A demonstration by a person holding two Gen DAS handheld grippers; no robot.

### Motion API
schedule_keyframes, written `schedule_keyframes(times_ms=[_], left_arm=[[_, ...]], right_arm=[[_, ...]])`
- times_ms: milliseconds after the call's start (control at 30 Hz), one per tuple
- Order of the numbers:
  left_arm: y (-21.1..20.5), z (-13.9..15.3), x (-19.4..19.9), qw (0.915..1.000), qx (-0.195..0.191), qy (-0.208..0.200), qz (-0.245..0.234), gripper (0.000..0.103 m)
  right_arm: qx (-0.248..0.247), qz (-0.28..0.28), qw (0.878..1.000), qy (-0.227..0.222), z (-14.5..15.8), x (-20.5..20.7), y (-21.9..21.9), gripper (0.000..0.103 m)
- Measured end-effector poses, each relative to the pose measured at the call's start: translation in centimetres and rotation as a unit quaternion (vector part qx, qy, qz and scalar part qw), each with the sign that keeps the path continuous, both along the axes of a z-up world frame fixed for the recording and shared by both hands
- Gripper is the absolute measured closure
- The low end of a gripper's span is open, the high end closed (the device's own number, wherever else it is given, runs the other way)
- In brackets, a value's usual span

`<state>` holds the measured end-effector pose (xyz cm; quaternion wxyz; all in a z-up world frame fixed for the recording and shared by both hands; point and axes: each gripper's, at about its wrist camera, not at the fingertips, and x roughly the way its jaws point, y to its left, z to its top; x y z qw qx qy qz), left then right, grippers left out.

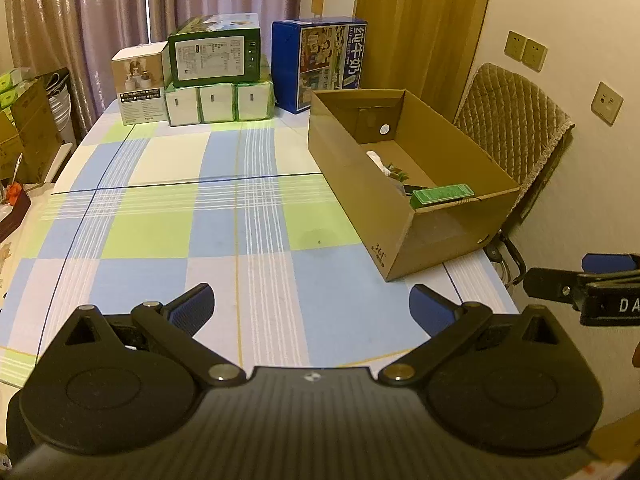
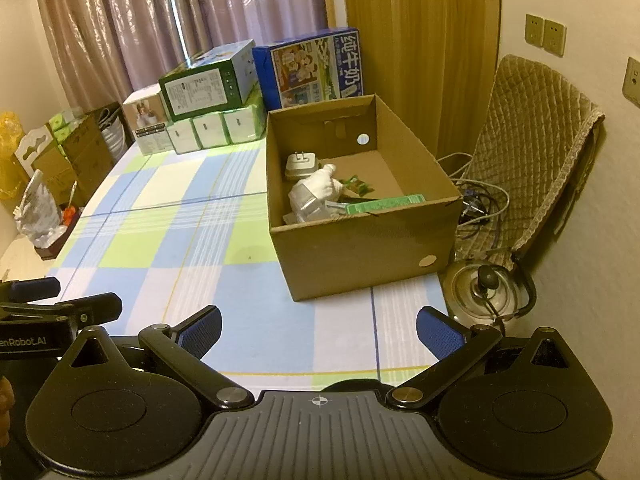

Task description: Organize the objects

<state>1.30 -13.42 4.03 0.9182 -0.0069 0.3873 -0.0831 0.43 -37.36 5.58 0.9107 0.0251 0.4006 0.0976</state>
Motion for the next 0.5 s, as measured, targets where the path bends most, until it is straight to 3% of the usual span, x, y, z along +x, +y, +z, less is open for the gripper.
schedule_keyframes(times_ms=[500], left_arm=[[-0.35,-0.36,0.2,1.0,-0.001,0.003,-0.003,0.001]], right_arm=[[-0.002,-0.002,1.0,0.003,-0.24,0.13,-0.34,0.002]])
